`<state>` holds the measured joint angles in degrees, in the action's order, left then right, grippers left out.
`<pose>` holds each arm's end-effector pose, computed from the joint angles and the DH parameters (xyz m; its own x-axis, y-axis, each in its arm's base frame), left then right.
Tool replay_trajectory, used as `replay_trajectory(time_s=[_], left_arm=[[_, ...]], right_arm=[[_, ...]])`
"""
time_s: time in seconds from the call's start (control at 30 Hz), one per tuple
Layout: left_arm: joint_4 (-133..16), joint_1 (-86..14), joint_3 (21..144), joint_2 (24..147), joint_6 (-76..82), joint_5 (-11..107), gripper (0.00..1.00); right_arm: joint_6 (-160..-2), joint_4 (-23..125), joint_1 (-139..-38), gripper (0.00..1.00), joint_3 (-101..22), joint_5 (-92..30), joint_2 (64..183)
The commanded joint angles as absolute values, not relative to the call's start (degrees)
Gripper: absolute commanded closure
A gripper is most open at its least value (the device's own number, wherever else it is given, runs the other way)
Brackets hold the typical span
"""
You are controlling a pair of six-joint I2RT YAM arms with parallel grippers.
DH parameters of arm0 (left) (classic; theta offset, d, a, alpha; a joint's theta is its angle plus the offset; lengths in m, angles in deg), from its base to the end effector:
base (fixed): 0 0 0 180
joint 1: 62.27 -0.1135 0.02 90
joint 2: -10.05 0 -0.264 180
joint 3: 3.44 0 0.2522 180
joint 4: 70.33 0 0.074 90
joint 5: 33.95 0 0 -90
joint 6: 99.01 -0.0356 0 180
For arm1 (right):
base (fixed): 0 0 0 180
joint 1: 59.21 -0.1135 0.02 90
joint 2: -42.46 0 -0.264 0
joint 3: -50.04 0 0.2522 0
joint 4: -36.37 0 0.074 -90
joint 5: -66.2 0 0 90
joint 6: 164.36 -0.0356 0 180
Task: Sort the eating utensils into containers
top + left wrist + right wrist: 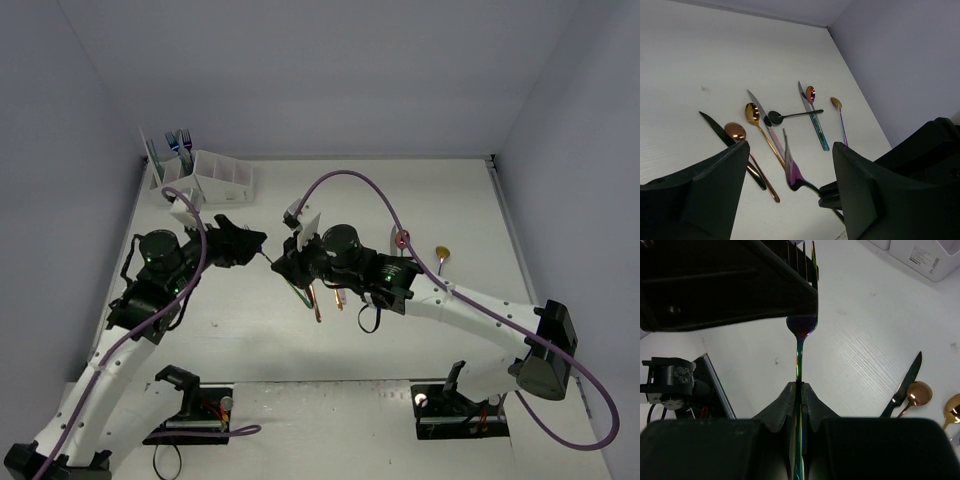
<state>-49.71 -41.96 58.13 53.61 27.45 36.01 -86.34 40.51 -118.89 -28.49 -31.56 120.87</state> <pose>0.1607 -0.0725 0.3685 -0.4189 -0.4402 -0.7942 0.4951 0.6224 -0.6062 0.1615 0.2857 0.3650 -0.2263 0.0205 -0.9738 -0.8959 0.3881 0.2163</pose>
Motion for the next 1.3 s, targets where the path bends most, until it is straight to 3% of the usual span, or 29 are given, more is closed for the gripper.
replay_trajectory(time_s=[0.0,0.2,0.27,0.33,0.37,0.5,0.67,0.97,1.27], left_arm=[[-55.58,-36.84,61.78,55.94,25.34,41.49,0.48],[-55.46,-32.5,62.61,57.13,22.75,47.43,0.91],[-55.42,-32.38,62.81,57.02,21.82,48.6,0.99],[-54.84,-32.38,63.22,56.98,20.82,50.11,1.0],[-54.52,-32.38,63.6,56.91,19.98,50.61,1.0],[-53.03,-32.42,65.26,58.25,16.13,53.07,1.0],[-48.97,-33.8,70.67,63.18,6.39,58.51,1.0],[-51.03,-59.27,91.5,83.5,-3.97,49.83,1.0],[-59.64,-71.2,112.54,106.69,-7.51,49.32,1.0]], right_arm=[[-85.71,34.37,-119.32,1.0,-28.21,-34.25,118.29],[-85.5,33.69,-119.32,1.0,-27.44,-33.11,117.61],[-85.34,33.69,-119.32,0.96,-27.17,-31.86,117.56],[-85.18,33.69,-119.32,0.89,-27.01,-30.77,117.6],[-85.1,33.69,-119.25,0.78,-27.0,-30.08,117.61],[-84.62,33.69,-119.03,0.48,-26.84,-27.85,117.92],[-84.21,33.86,-117.32,0.27,-24.51,-23.99,116.07],[-84.74,34.31,-109.6,0.21,-16.05,-22.83,110.68],[-85.26,34.66,-106.63,0.21,-12.99,-29.7,113.4]])
